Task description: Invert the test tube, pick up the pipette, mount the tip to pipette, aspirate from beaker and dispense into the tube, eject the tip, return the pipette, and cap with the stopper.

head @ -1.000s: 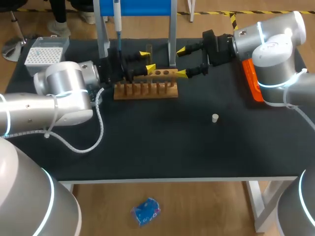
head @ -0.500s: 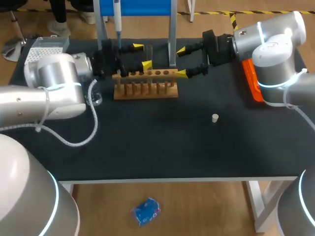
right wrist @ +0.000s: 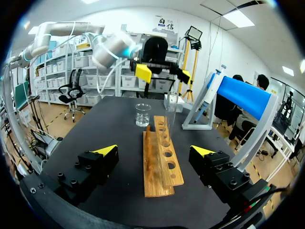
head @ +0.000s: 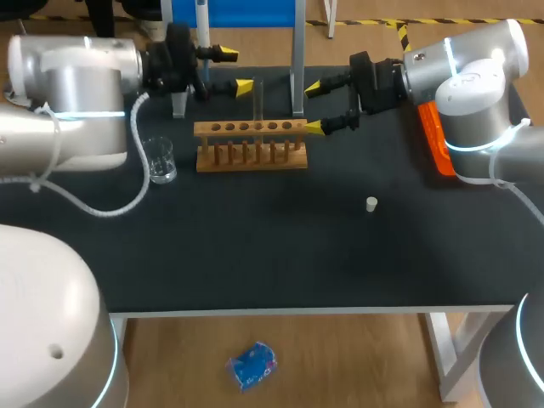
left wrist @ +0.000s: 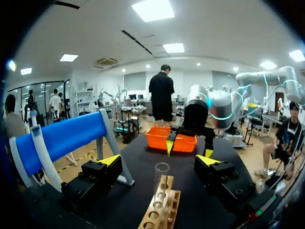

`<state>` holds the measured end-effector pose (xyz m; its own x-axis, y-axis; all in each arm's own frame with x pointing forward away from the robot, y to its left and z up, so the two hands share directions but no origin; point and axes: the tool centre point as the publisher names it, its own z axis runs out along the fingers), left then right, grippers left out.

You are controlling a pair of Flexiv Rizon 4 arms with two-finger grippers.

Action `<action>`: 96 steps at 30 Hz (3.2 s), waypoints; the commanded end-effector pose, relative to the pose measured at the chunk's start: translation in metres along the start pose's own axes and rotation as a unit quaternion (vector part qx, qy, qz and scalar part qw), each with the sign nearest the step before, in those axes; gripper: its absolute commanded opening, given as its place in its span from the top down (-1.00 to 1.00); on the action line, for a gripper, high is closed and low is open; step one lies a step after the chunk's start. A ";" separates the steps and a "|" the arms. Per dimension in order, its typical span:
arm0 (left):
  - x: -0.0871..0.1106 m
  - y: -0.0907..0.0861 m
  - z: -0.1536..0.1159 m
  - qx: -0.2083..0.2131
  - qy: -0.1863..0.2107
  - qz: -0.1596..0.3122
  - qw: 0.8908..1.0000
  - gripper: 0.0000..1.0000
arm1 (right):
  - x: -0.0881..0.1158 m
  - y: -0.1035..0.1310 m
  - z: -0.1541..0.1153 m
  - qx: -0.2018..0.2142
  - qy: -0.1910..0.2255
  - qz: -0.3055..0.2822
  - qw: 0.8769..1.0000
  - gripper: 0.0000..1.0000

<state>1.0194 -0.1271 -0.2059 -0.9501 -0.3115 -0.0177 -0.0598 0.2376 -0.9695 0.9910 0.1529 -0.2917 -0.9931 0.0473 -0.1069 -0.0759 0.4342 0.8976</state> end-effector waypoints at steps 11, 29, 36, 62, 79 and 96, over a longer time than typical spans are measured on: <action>0.014 -0.022 -0.019 -0.070 -0.013 0.006 0.997 -1.00 | 0.000 0.000 0.000 -0.001 0.000 0.000 1.000 -1.00; -0.002 -0.014 -0.071 -0.068 -0.094 -0.006 0.993 -1.00 | 0.000 0.000 0.000 -0.001 0.000 0.000 1.000 -1.00; -0.010 -0.010 -0.113 -0.066 -0.134 -0.008 0.989 -1.00 | 0.000 0.000 0.000 -0.001 0.000 0.000 1.000 -1.00; -0.016 -0.006 -0.163 -0.068 -0.184 -0.016 0.980 -1.00 | 0.000 0.000 0.000 -0.001 0.000 0.000 1.000 -1.00; -0.073 0.023 -0.232 -0.048 -0.249 -0.006 0.967 -1.00 | 0.000 0.000 0.000 -0.001 0.000 0.000 1.000 -1.00; -0.145 0.066 -0.272 -0.068 -0.360 -0.055 0.929 -1.00 | 0.000 0.000 0.000 -0.001 0.000 0.000 1.000 -1.00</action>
<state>1.0634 0.1902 -0.1970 -0.5054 -0.8547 -0.1186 -0.2324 0.2672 -0.9352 0.9909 0.1530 -0.2917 -0.9931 0.0473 -0.1070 -0.0760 0.4344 0.8975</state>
